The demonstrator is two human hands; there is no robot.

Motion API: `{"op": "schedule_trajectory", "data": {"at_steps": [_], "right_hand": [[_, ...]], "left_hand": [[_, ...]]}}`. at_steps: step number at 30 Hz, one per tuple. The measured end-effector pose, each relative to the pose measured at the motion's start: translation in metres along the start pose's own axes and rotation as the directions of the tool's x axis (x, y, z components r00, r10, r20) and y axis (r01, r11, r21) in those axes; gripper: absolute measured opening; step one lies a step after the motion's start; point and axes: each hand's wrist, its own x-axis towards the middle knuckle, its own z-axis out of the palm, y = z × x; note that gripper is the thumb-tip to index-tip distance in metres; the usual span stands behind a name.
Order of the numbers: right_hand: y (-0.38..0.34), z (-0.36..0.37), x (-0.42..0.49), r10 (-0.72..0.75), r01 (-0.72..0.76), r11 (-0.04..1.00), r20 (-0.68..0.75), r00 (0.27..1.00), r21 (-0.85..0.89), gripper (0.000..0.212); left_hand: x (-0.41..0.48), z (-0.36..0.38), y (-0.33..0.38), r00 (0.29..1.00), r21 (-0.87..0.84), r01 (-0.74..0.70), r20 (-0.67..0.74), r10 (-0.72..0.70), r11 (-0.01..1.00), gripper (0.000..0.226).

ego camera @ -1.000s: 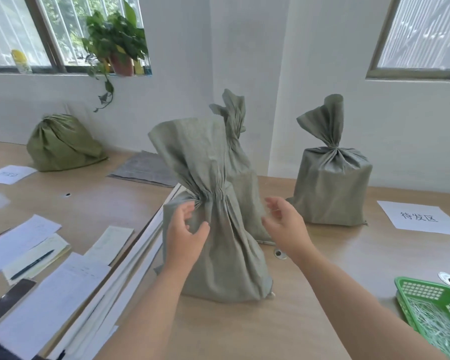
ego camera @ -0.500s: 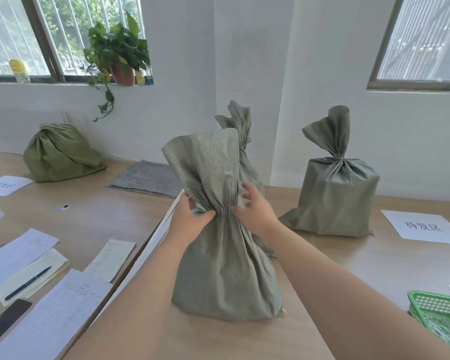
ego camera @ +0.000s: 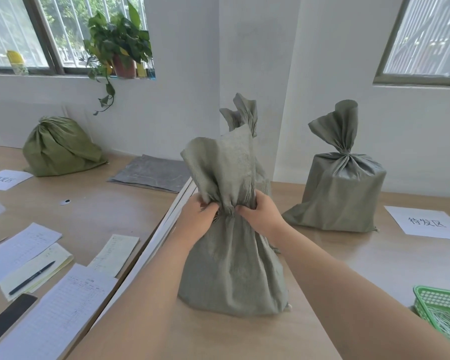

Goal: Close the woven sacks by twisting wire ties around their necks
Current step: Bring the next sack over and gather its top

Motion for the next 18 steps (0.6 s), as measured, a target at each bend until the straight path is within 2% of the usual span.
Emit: {"op": "schedule_trajectory", "data": {"at_steps": [4, 13, 18], "right_hand": [[-0.004, -0.007, -0.016, -0.003, 0.01, 0.992, -0.054, 0.999, 0.126, 0.015], [-0.006, -0.035, -0.041, -0.031, 0.059, 0.977, -0.136, 0.99, 0.204, 0.017], [-0.001, -0.062, -0.064, -0.021, 0.066, 0.966, -0.177, 0.984, 0.25, 0.014]], "left_hand": [[-0.011, -0.001, 0.012, 0.999, -0.128, -0.022, -0.035, 0.018, 0.992, 0.012], [-0.022, 0.018, 0.033, 0.983, -0.218, -0.147, -0.137, 0.119, 0.965, 0.027], [-0.035, 0.041, 0.042, 0.986, -0.285, -0.149, -0.117, 0.12, 0.947, 0.021]]}}
